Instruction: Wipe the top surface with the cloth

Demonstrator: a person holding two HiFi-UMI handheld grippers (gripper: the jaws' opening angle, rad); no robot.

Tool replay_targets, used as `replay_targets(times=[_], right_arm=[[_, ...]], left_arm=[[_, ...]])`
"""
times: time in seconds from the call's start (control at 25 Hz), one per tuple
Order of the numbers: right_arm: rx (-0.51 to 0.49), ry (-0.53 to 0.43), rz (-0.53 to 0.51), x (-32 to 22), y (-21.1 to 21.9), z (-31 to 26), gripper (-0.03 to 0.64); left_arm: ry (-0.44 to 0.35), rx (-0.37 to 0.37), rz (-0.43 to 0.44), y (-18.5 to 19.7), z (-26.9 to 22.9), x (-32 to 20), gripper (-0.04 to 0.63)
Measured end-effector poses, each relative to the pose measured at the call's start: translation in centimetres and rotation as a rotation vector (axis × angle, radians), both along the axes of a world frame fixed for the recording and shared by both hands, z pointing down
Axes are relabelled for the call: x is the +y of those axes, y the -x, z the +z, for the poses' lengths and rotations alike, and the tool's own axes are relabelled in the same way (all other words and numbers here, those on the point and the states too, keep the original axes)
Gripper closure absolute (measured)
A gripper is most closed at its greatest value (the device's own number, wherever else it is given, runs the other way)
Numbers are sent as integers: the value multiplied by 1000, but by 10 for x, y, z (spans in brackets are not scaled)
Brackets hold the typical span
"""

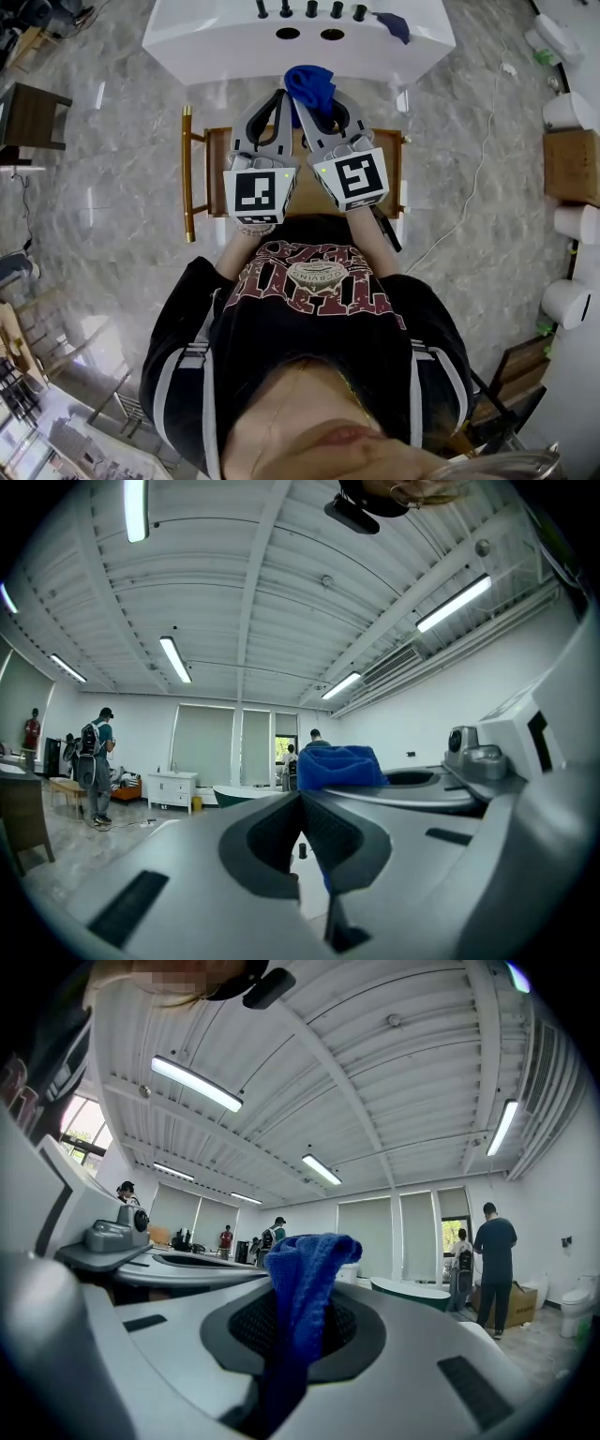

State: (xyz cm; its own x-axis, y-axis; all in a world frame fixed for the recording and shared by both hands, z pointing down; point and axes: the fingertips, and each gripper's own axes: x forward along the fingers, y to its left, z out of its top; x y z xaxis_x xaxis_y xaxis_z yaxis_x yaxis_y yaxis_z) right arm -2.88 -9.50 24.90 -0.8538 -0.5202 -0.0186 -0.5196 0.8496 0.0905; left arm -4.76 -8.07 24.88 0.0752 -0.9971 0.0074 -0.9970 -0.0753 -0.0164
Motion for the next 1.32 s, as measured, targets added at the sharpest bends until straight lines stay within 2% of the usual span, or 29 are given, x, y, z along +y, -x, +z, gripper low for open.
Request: replay_targets(times=[1.32], right_arm=[[32,15,10,-7,4,6,561]], left_arm=[[11,-21,12,4,3,-8,548]])
